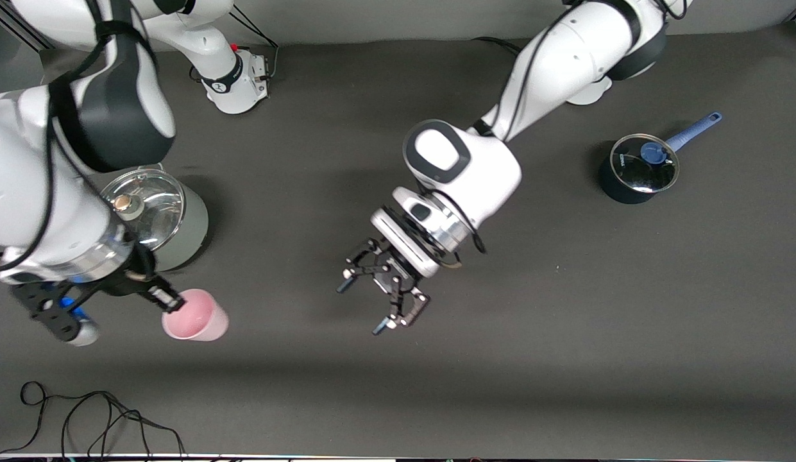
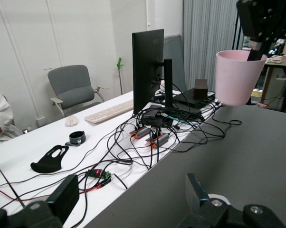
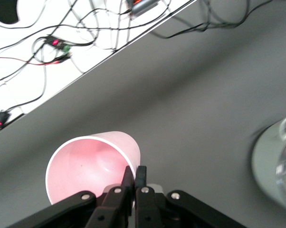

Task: Transfer pink cup from left to right arm

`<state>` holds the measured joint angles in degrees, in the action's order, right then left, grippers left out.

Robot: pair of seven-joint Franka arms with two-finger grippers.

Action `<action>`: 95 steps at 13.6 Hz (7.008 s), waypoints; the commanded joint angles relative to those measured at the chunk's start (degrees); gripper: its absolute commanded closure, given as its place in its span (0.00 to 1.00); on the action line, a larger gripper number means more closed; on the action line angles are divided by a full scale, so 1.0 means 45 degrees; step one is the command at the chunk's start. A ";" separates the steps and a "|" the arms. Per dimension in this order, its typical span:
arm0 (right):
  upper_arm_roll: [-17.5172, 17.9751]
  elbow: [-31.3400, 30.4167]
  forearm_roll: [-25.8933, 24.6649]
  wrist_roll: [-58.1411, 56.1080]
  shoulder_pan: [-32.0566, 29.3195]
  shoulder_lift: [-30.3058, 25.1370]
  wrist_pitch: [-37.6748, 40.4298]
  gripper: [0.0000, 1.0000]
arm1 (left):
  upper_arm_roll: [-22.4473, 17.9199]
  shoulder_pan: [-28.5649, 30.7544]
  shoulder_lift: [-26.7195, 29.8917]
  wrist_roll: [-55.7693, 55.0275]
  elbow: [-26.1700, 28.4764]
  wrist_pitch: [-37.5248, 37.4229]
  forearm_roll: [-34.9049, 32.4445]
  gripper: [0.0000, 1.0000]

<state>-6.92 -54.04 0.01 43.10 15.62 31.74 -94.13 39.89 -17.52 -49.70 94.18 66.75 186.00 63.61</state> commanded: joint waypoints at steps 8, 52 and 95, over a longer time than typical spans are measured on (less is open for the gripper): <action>-0.0006 -0.2910 0.1030 -0.9218 -0.4133 -0.2288 0.0841 1.00 | -0.0834 0.5195 0.1004 -0.0440 0.1964 -0.8450 -0.1106 0.00; -0.0123 -0.6701 0.0466 -1.2604 -0.3628 -0.1834 -0.3694 0.00 | 0.1965 1.3625 0.7019 -2.2553 0.1476 -2.5043 -1.5894 0.00; 0.1928 -0.7796 0.0270 -1.0358 -0.4741 -0.6449 0.0782 0.00 | -0.8044 0.3540 0.9833 -2.1964 0.4522 -2.1020 -1.4174 0.00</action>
<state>1.22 -87.68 1.64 -3.16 -5.18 4.28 -90.96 3.64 -1.84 -3.83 -5.51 90.06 93.67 0.60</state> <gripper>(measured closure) 0.000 0.000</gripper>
